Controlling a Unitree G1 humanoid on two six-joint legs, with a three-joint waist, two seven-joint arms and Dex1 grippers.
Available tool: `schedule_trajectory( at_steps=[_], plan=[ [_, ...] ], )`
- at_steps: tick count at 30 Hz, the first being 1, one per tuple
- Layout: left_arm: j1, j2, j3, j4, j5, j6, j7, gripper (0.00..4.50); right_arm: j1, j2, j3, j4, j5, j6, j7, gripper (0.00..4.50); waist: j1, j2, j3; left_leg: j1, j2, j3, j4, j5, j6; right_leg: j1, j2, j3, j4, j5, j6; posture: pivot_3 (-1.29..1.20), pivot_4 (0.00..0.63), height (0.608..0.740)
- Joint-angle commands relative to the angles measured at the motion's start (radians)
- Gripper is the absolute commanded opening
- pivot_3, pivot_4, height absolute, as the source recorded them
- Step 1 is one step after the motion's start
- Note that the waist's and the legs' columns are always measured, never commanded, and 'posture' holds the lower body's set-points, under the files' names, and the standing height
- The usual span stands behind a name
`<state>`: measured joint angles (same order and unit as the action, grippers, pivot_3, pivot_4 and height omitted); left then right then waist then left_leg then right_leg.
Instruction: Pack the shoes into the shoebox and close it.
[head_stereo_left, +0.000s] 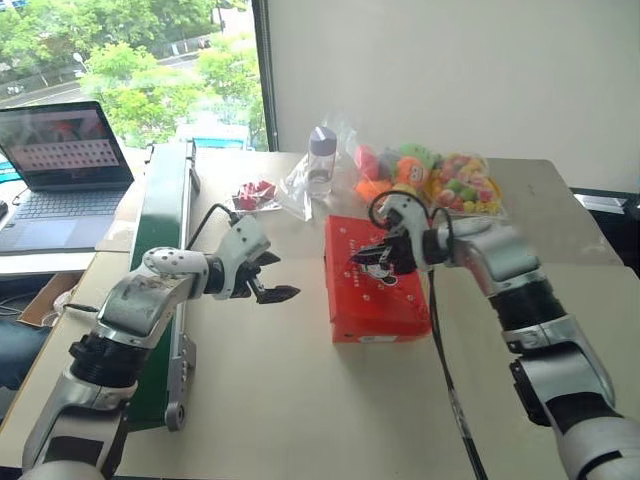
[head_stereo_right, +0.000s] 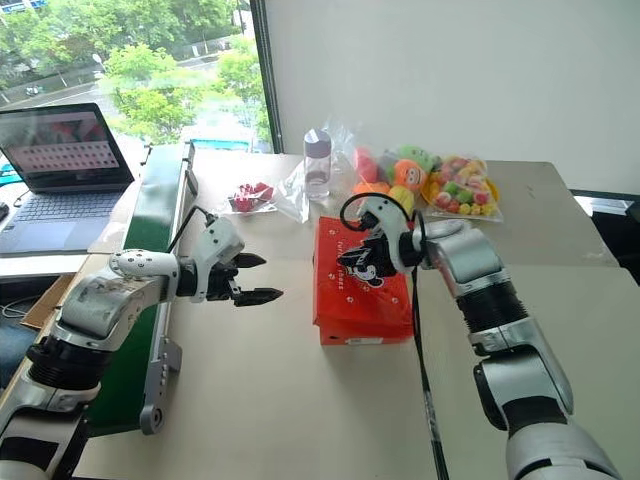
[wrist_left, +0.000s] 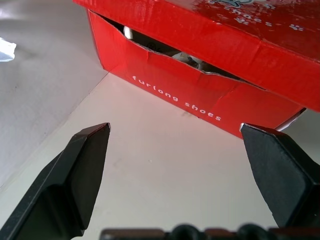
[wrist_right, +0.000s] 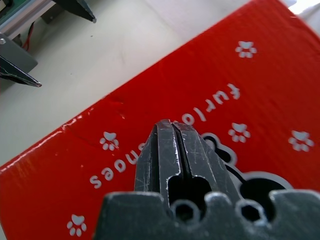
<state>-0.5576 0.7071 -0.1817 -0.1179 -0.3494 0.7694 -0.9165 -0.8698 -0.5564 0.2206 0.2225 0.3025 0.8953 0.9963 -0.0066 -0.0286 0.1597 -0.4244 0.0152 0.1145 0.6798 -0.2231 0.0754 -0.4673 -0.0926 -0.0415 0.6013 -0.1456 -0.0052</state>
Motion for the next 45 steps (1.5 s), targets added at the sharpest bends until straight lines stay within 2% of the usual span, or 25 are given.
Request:
schedule_trajectory(
  at_steps=[1,8,12,14,20,27,35,45],
  plan=[
    [-0.034,0.011,0.018,0.031,0.023,-0.058,-0.021,4.45,-0.003,-0.011,-0.052,-0.064,0.032,0.034,-0.013,0.00,-0.003,0.000,0.000,0.000,0.000,0.000,0.000,0.000,0.000,0.000,0.000,0.000,0.000,0.000,0.001,0.00,0.150,0.740],
    [-0.034,-0.012,-0.019,0.095,0.064,-0.146,-0.061,4.45,-0.004,-0.019,-0.077,-0.090,0.047,0.059,-0.028,0.00,-0.004,0.000,0.000,0.000,0.000,0.000,0.000,0.000,0.001,0.000,0.000,-0.001,-0.001,0.000,0.004,0.00,0.150,0.740],
    [-0.018,-0.060,-0.070,0.181,0.141,-0.235,-0.033,4.45,-0.006,-0.026,-0.086,-0.116,0.059,0.079,-0.035,0.00,-0.003,0.000,0.000,0.000,0.000,0.000,0.000,0.000,0.001,0.001,0.000,-0.001,-0.002,-0.001,0.005,0.00,0.150,0.740],
    [-0.032,-0.117,-0.050,0.213,0.124,-0.230,-0.011,4.45,-0.008,-0.029,-0.092,-0.134,0.065,0.094,-0.041,0.00,-0.003,0.000,0.000,-0.001,0.000,0.000,0.000,0.000,0.001,0.001,0.000,-0.001,-0.002,0.001,0.003,0.00,0.150,0.740],
    [-0.093,-0.261,-0.057,0.350,0.193,-0.307,0.093,4.45,-0.010,-0.046,-0.116,-0.193,0.087,0.144,-0.064,0.00,0.002,0.000,0.000,-0.002,0.000,0.000,0.001,-0.001,0.002,0.001,0.000,-0.001,-0.003,0.003,0.005,0.00,0.150,0.740],
    [-0.149,-0.387,-0.092,0.504,0.295,-0.411,0.197,4.45,0.010,-0.074,-0.126,-0.258,0.117,0.199,-0.084,0.00,0.009,0.000,0.000,-0.002,-0.001,0.000,0.001,-0.001,0.003,0.002,-0.001,-0.001,-0.006,0.004,0.007,0.00,0.150,0.740],
    [-0.137,-0.424,-0.093,0.524,0.335,-0.452,0.196,4.45,0.022,-0.110,-0.113,-0.306,0.136,0.228,-0.094,0.00,0.018,0.000,0.000,-0.004,-0.001,0.000,0.002,-0.002,0.005,0.001,-0.001,-0.002,-0.006,0.004,0.007,0.00,0.150,0.740],
    [-0.138,-0.483,-0.069,0.563,0.364,-0.496,0.285,4.45,0.126,-0.074,-0.047,-0.263,0.093,0.174,-0.132,0.00,0.019,0.000,0.000,-0.006,-0.001,0.000,0.006,-0.003,0.007,0.002,-0.003,-0.003,-0.007,0.005,0.009,0.00,0.150,0.740]
  ],
)
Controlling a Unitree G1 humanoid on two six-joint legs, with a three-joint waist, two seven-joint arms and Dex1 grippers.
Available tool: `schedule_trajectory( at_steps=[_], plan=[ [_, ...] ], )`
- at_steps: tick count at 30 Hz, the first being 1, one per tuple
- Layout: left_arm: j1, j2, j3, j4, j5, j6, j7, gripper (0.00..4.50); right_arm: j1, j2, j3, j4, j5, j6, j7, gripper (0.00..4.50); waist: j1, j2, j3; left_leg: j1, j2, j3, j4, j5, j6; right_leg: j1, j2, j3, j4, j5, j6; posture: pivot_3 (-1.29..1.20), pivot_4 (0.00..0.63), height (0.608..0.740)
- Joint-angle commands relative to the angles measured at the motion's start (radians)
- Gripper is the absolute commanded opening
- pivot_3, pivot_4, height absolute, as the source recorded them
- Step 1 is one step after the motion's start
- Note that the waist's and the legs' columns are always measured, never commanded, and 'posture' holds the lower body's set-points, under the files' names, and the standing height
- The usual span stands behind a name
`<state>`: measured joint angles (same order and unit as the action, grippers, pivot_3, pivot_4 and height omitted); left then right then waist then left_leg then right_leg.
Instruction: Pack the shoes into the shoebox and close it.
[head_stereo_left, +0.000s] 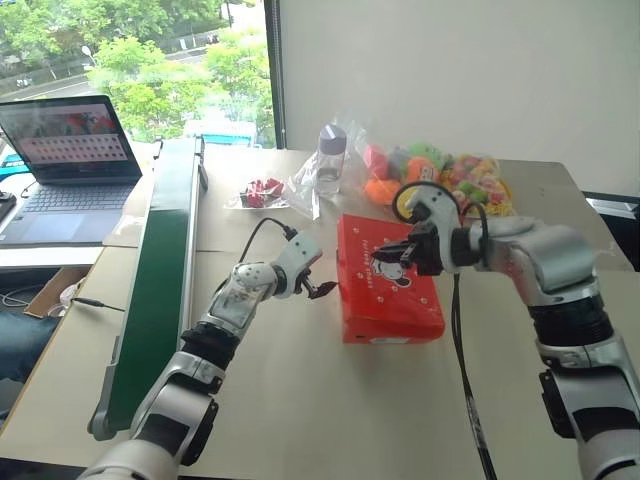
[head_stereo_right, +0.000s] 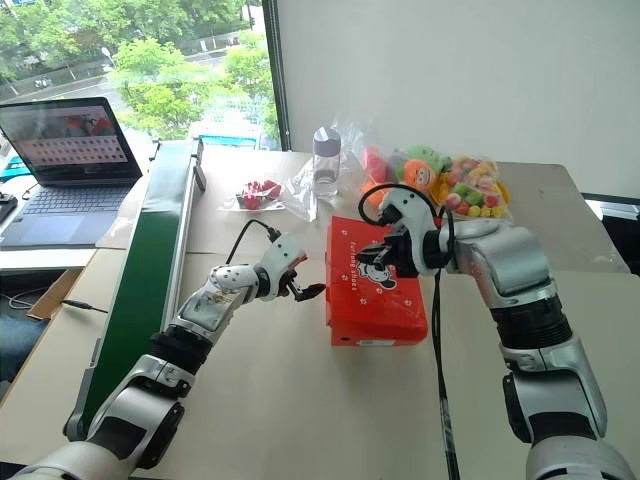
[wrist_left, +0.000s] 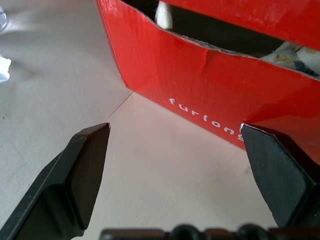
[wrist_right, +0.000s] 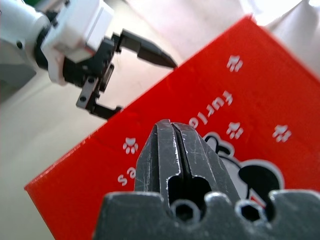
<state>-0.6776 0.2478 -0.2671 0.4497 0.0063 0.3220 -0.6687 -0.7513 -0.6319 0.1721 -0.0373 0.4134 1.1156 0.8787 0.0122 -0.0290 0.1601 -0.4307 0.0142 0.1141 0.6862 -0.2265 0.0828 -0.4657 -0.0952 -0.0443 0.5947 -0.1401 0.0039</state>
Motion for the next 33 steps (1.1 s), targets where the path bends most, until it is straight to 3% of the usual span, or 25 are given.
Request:
schedule_trajectory(
  at_steps=[1,19,26,30,33],
  plan=[
    [-0.020,-0.029,0.019,0.002,0.011,-0.054,0.045,4.45,0.014,0.004,0.008,0.000,-0.022,-0.050,-0.018,0.00,0.001,0.000,0.000,0.000,0.000,0.000,0.000,0.000,0.000,0.000,0.000,0.000,0.000,0.000,0.000,0.00,0.150,0.740],
    [-0.050,-0.129,0.047,0.081,0.029,-0.123,0.112,4.45,0.050,0.050,0.070,-0.032,-0.042,-0.034,-0.079,0.00,0.001,0.000,0.000,0.000,0.000,-0.002,0.008,-0.002,0.002,0.004,-0.002,-0.003,0.000,0.001,0.001,0.00,0.150,0.740],
    [0.022,0.021,0.072,-0.284,0.017,0.110,0.056,4.45,0.034,0.042,0.140,0.026,-0.114,-0.096,-0.086,0.00,-0.005,0.000,0.000,0.000,0.001,-0.002,0.008,-0.002,0.002,0.004,-0.002,-0.003,0.000,0.002,0.001,0.00,0.150,0.740],
    [0.058,0.143,0.113,-0.557,-0.063,0.318,-0.045,4.45,0.008,0.037,0.207,0.092,-0.181,-0.174,-0.073,0.00,-0.014,0.000,0.000,0.002,0.001,-0.002,0.008,-0.004,-0.002,0.005,-0.001,-0.002,0.000,-0.001,0.001,0.00,0.150,0.740],
    [0.069,0.199,0.121,-0.646,-0.109,0.395,-0.084,4.45,-0.005,0.036,0.232,0.133,-0.210,-0.217,-0.062,0.00,-0.023,0.001,0.000,0.004,0.001,-0.002,0.008,-0.005,-0.005,0.007,-0.001,-0.002,0.001,-0.004,0.002,0.00,0.150,0.740]
  ],
)
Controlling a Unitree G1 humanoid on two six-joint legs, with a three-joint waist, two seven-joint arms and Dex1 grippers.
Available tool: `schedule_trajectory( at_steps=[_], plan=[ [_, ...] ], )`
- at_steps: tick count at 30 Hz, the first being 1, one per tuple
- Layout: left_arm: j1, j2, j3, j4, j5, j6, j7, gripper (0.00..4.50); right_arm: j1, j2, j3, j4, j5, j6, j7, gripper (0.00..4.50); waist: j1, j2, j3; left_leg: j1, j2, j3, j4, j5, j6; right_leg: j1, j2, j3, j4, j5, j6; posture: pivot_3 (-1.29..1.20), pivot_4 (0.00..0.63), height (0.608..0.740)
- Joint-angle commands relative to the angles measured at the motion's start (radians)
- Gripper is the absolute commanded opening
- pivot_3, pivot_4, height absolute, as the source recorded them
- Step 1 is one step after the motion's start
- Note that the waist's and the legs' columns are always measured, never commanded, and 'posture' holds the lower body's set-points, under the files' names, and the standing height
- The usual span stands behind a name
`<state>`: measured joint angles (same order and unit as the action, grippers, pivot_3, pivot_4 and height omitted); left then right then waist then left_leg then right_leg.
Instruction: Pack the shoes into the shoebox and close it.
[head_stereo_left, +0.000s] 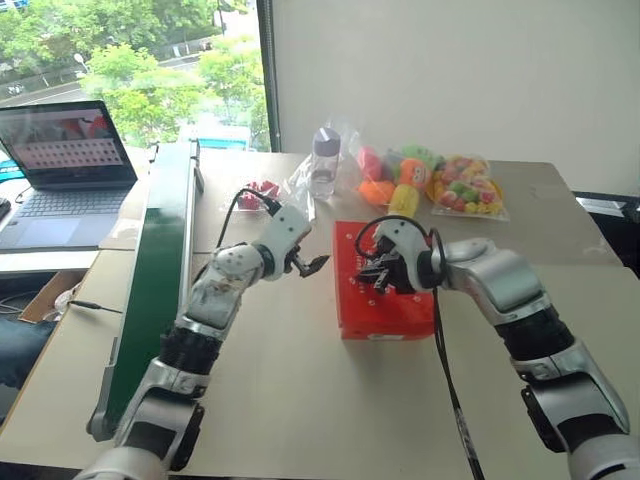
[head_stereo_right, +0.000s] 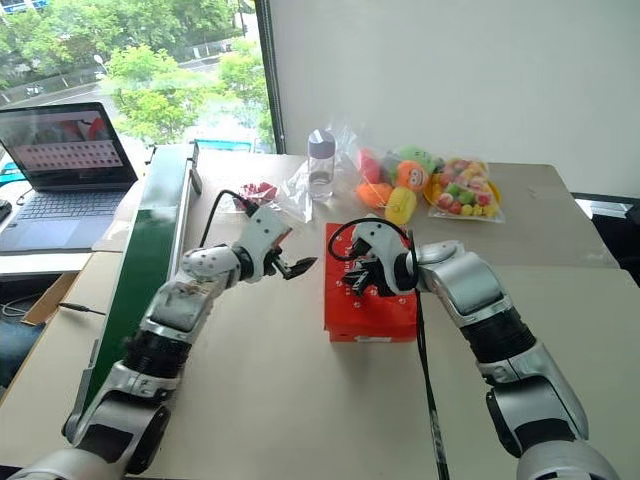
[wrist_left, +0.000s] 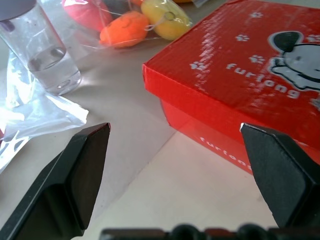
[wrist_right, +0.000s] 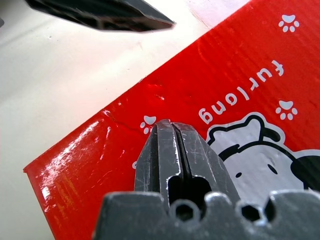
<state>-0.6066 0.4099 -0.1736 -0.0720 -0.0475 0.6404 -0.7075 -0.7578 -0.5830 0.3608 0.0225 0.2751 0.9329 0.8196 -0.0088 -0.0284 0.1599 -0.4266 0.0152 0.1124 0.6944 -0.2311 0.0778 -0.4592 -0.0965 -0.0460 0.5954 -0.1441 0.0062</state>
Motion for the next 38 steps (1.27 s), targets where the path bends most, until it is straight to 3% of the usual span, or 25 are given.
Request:
schedule_trajectory(
  at_steps=[1,8,12,18,22,27,30,38],
  plan=[
    [0.007,0.080,0.039,-0.168,-0.084,0.114,-0.081,4.45,-0.005,-0.014,0.055,0.090,-0.089,-0.056,0.002,0.00,-0.001,0.000,0.000,0.003,0.000,0.000,0.000,-0.001,-0.001,0.002,0.000,0.000,0.000,0.000,0.000,0.00,0.150,0.740],
    [0.064,0.285,0.089,-0.304,-0.224,0.214,-0.236,4.45,-0.044,-0.014,0.104,0.188,-0.213,-0.189,-0.006,0.00,-0.006,0.001,0.000,0.004,0.000,0.001,-0.001,-0.001,-0.002,0.002,0.000,0.001,0.000,0.000,0.000,0.00,0.150,0.740],
    [0.088,0.332,0.131,-0.324,-0.318,0.222,-0.300,4.45,-0.057,-0.001,0.070,0.197,-0.227,-0.209,0.005,0.00,-0.005,0.000,0.000,0.004,0.000,0.001,-0.001,-0.001,-0.003,0.002,0.000,0.001,-0.001,0.000,0.000,0.00,0.150,0.740],
    [0.084,0.349,0.213,-0.346,-0.437,0.203,-0.336,4.45,-0.081,-0.060,-0.135,-0.019,-0.034,-0.031,0.120,0.00,0.001,0.002,0.002,0.001,0.000,0.001,-0.001,-0.001,-0.003,-0.001,-0.002,0.001,-0.001,0.000,0.000,0.00,0.150,0.740],
    [0.069,0.370,0.243,-0.360,-0.510,0.230,-0.354,4.45,-0.078,-0.171,-0.302,-0.179,0.137,0.059,0.235,0.00,0.004,0.004,0.004,-0.010,0.000,0.001,-0.002,0.004,0.005,-0.010,0.000,0.001,0.000,0.006,-0.003,0.00,0.150,0.740],
    [0.071,0.403,0.245,-0.364,-0.561,0.239,-0.364,4.45,-0.003,-0.301,-0.445,-0.326,0.301,0.116,0.326,0.00,0.014,0.004,0.004,-0.012,0.000,0.001,-0.002,0.001,0.006,-0.012,0.003,-0.001,-0.001,0.003,-0.001,0.00,0.150,0.740],
    [0.074,0.414,0.250,-0.369,-0.595,0.258,-0.365,4.45,0.039,-0.341,-0.485,-0.367,0.357,0.143,0.331,0.00,0.014,0.004,0.004,-0.012,0.000,0.001,-0.001,0.001,0.006,-0.011,0.002,0.000,-0.001,-0.002,0.005,0.00,0.150,0.740],
    [0.091,0.453,0.237,-0.371,-0.618,0.256,-0.356,4.45,0.095,-0.347,-0.499,-0.370,0.398,0.145,0.258,0.00,0.015,0.003,0.005,-0.011,0.000,0.001,0.000,0.001,0.002,-0.011,0.002,0.002,-0.001,-0.002,0.000,0.00,0.150,0.740]
  ],
)
